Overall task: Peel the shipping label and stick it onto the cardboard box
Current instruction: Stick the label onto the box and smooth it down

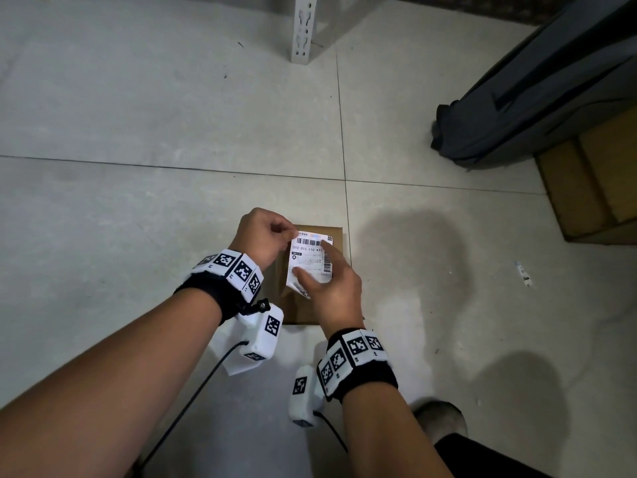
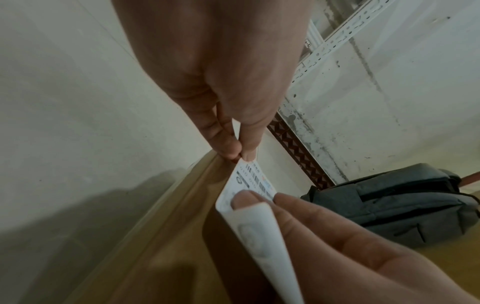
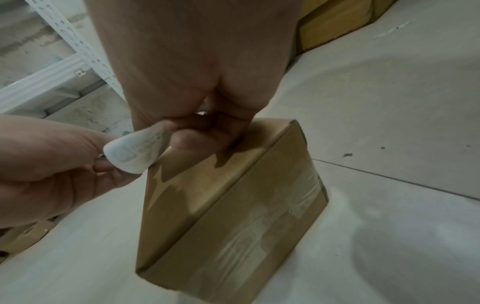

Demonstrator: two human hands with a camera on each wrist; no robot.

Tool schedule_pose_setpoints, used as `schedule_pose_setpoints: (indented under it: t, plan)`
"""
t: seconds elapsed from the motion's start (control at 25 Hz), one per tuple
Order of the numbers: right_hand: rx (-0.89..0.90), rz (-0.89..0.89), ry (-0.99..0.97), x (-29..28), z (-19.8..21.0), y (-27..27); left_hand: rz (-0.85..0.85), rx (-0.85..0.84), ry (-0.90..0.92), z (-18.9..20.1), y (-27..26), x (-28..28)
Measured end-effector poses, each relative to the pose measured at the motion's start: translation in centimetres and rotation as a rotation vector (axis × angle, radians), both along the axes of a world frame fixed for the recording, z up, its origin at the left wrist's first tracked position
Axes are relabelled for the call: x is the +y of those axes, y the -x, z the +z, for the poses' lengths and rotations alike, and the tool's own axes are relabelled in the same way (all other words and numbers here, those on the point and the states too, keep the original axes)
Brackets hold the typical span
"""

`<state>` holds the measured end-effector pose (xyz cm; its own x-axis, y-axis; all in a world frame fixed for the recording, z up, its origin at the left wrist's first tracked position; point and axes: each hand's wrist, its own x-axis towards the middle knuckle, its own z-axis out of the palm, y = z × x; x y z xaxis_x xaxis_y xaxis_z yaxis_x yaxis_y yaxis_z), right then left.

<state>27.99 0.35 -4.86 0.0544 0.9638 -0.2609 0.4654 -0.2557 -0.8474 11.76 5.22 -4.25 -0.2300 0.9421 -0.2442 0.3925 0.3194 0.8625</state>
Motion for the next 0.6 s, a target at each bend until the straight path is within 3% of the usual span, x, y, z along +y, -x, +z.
schedule_pose_setpoints:
  t: [0.6]
  plan:
    - [-0.069, 0.009, -0.02, 0.3, 0.4, -1.0, -0.045, 0.07, -0.059, -0.4, -0.7, -0.4]
